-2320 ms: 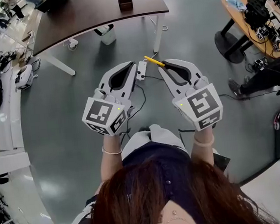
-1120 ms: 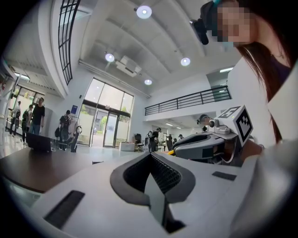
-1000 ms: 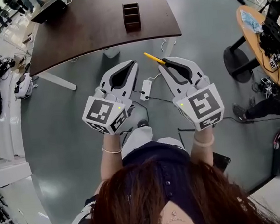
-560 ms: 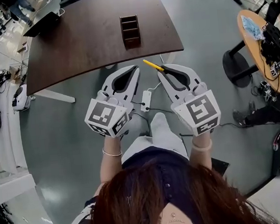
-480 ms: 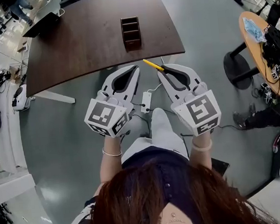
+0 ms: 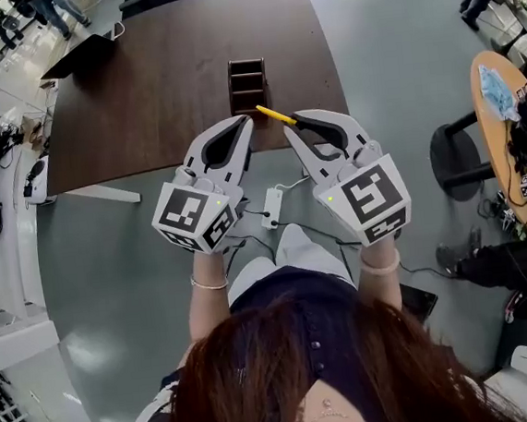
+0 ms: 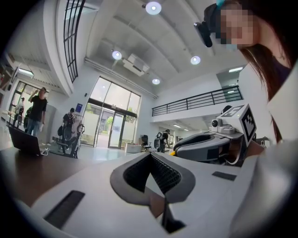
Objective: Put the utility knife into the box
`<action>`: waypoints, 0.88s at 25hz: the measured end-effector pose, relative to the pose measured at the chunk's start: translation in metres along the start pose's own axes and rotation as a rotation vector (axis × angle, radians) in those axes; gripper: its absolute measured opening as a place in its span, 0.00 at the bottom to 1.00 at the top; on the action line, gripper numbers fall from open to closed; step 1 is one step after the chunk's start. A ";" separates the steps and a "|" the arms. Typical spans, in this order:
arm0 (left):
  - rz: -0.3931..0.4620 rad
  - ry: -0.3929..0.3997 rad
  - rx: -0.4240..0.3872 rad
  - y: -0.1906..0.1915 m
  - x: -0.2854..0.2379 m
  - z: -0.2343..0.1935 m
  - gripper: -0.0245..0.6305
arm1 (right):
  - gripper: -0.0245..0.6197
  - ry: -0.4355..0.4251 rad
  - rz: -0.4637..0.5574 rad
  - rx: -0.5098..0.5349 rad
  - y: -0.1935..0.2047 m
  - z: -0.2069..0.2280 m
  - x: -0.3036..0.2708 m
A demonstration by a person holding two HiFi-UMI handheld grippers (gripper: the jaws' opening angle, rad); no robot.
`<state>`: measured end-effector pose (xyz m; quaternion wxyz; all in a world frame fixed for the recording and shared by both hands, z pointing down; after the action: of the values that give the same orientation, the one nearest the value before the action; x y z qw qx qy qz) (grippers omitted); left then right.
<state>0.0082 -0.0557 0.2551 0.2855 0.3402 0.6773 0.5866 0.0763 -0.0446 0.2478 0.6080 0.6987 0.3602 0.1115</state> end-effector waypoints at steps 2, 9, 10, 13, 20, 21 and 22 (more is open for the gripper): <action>0.004 -0.028 0.006 0.000 -0.015 -0.010 0.03 | 0.11 -0.032 0.002 0.007 0.002 0.013 -0.014; -0.009 -0.113 0.020 0.001 -0.043 -0.047 0.03 | 0.11 -0.108 0.002 -0.015 0.012 0.046 -0.054; -0.010 -0.119 0.021 0.002 -0.046 -0.053 0.03 | 0.11 -0.107 0.000 -0.019 0.014 0.051 -0.061; -0.021 -0.136 0.030 0.008 -0.052 -0.073 0.03 | 0.11 -0.108 -0.021 -0.032 0.021 0.062 -0.080; -0.060 -0.121 0.069 0.032 -0.074 -0.116 0.03 | 0.11 -0.102 -0.103 -0.077 0.045 0.078 -0.123; -0.062 -0.113 0.070 0.034 -0.077 -0.121 0.03 | 0.11 -0.103 -0.116 -0.087 0.050 0.080 -0.129; -0.064 -0.107 0.070 0.038 -0.081 -0.127 0.03 | 0.11 -0.104 -0.130 -0.097 0.054 0.081 -0.135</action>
<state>-0.0377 -0.1927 0.3103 0.3278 0.3589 0.6918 0.5340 0.0477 -0.1934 0.3173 0.6648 0.6485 0.3671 0.0525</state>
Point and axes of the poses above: the fingertips, and each gripper's own axes: x backward along the fingers, z to its right, y out of its underside, the point moved 1 cm from there along x, backward along the fingers, and after that the axes turned 2 degrees about x, right-handed, at the moved point
